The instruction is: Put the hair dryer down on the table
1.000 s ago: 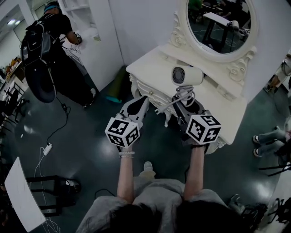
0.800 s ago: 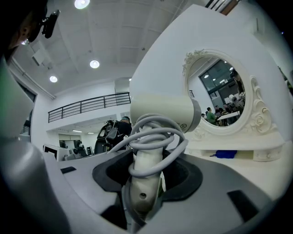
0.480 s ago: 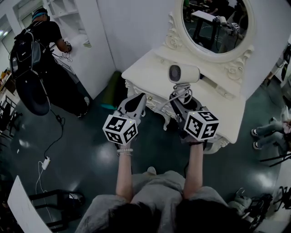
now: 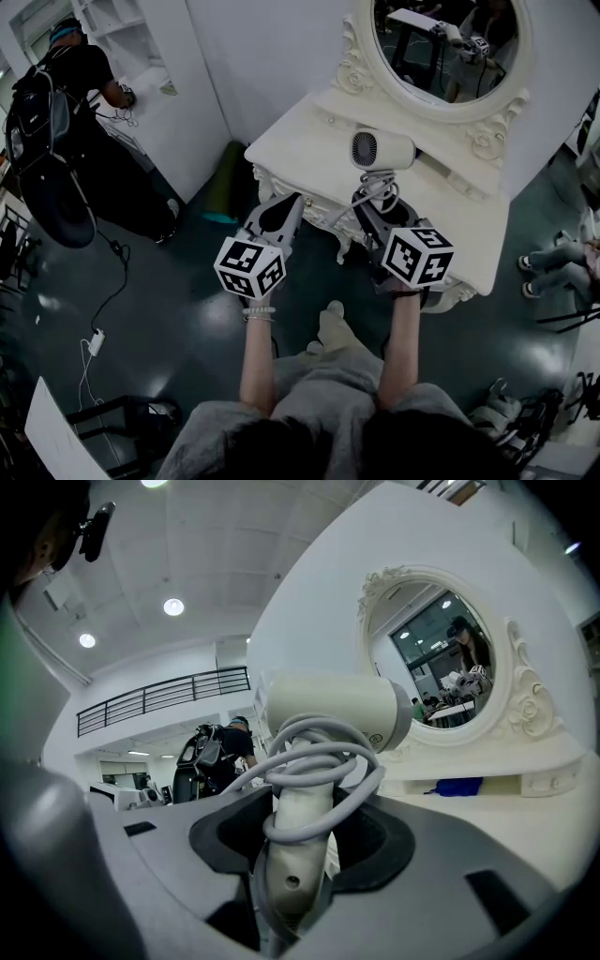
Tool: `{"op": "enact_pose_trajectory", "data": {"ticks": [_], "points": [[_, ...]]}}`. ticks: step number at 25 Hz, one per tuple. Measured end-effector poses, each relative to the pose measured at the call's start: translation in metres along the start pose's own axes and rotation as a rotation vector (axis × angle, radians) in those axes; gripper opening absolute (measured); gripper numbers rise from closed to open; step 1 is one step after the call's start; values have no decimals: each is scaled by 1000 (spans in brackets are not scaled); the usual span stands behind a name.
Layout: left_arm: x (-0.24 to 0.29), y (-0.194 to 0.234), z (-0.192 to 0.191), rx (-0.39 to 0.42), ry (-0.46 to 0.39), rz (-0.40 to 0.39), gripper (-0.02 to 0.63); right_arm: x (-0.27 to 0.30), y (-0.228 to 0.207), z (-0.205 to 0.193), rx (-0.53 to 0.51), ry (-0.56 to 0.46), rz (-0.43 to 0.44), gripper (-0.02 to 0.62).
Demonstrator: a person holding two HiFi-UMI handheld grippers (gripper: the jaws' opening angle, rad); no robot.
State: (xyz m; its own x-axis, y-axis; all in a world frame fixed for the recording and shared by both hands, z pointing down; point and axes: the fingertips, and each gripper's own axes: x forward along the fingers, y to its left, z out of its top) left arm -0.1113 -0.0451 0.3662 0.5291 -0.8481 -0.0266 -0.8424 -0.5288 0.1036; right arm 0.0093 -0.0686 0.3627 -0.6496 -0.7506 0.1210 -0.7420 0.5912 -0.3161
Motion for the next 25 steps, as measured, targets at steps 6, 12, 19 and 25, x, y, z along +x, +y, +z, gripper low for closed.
{"op": "enact_pose_trajectory", "data": {"ticks": [6,12,19,25], "points": [[29,34,-3,-11,14,4,5,41,-21,0,25,25,-5,192],[71,66,-8,-35,33,-9,5,88,-45,0,31,75,-10,192],[120,95,-19,-52,58,-30,5,133,-81,-1,51,112,-27,192],[159,117,-33,-78,83,-25,5,163,-112,-6,61,162,-33,192]]}}
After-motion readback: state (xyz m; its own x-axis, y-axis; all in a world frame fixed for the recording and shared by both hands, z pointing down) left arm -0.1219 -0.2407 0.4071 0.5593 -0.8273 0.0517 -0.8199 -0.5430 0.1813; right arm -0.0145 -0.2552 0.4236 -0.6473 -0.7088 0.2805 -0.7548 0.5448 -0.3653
